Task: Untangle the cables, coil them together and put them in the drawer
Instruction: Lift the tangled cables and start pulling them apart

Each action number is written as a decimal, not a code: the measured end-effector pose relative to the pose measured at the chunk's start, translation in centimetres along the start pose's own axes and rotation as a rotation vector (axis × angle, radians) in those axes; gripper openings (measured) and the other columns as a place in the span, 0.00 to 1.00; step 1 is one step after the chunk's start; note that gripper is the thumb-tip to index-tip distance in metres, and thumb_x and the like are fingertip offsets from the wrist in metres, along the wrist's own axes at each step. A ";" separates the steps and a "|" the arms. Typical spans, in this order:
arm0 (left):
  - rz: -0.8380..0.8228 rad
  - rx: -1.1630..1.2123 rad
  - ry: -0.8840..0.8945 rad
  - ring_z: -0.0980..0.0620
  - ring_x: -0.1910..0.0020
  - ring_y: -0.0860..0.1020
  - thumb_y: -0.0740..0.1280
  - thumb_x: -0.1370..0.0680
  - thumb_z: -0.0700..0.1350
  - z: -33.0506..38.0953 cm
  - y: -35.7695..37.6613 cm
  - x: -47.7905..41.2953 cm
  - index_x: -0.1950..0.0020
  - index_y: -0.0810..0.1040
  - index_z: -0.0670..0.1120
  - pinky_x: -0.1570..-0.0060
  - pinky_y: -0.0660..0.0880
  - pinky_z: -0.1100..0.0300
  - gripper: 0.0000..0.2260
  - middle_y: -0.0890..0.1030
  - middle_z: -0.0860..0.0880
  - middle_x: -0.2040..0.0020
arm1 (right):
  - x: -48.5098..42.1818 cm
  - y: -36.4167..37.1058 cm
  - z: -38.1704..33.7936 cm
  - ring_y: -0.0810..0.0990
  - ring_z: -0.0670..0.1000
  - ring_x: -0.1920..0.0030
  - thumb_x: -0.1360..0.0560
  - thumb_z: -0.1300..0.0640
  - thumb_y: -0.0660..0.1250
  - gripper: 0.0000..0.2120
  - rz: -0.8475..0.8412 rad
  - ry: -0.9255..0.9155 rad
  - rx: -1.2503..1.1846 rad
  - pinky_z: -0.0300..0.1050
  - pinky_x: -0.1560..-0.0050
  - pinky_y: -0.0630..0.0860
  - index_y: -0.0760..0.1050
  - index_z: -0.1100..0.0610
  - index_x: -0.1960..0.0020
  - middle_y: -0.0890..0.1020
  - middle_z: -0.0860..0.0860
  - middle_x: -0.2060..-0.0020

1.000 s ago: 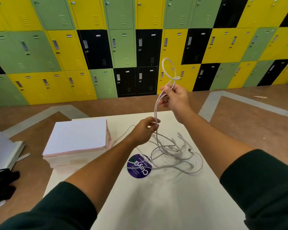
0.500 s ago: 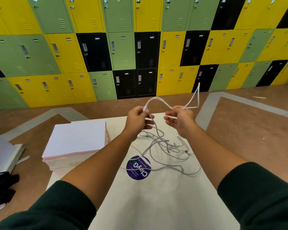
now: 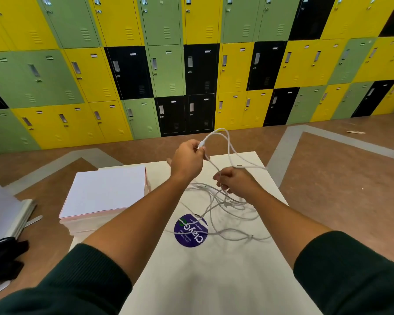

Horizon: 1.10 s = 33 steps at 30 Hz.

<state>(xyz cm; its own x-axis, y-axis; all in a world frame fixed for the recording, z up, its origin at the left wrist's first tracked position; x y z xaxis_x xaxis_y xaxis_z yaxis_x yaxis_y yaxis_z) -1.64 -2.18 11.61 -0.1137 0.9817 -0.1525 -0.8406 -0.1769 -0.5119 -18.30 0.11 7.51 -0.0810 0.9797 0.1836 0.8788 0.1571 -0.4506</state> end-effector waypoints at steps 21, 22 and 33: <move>-0.248 0.434 -0.217 0.45 0.56 0.82 0.56 0.15 0.50 -1.7 1.2 2.9 0.44 0.79 0.42 0.57 0.74 0.54 0.16 0.85 0.43 0.51 | -0.4 -2.2 -6.2 0.81 0.48 0.65 0.18 0.56 0.63 0.06 0.225 -0.185 -0.392 0.44 0.65 0.76 0.78 0.55 0.49 0.86 0.53 0.62; -0.251 0.430 -0.218 0.46 0.57 0.81 0.57 0.15 0.51 -1.8 1.4 3.0 0.44 0.80 0.43 0.58 0.74 0.54 0.15 0.84 0.43 0.52 | -0.3 -2.1 -6.1 0.81 0.48 0.65 0.18 0.56 0.62 0.06 0.224 -0.173 -0.392 0.43 0.66 0.76 0.77 0.55 0.49 0.86 0.53 0.62; -0.309 0.451 -0.182 0.52 0.60 0.78 0.67 0.19 0.50 -2.1 2.0 3.9 0.45 0.84 0.46 0.63 0.74 0.58 0.11 0.83 0.48 0.55 | -0.4 -1.3 -3.9 0.85 0.56 0.63 0.20 0.60 0.66 0.05 0.253 -0.034 -0.420 0.51 0.57 0.84 0.76 0.62 0.48 0.84 0.59 0.58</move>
<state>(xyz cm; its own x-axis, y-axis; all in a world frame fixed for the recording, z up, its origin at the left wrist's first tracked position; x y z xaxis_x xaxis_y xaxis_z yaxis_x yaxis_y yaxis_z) -2.60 1.12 8.22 0.1167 0.9864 0.1156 -0.9875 0.1276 -0.0922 -17.58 -1.01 11.45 0.1506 0.9852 0.0825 0.9860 -0.1436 -0.0844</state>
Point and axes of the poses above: each hand's wrist, its own x-axis away from the middle knuckle, its own y-axis out of the palm, z = x × y, the point moved 1 cm from there along -x, towards the middle knuckle
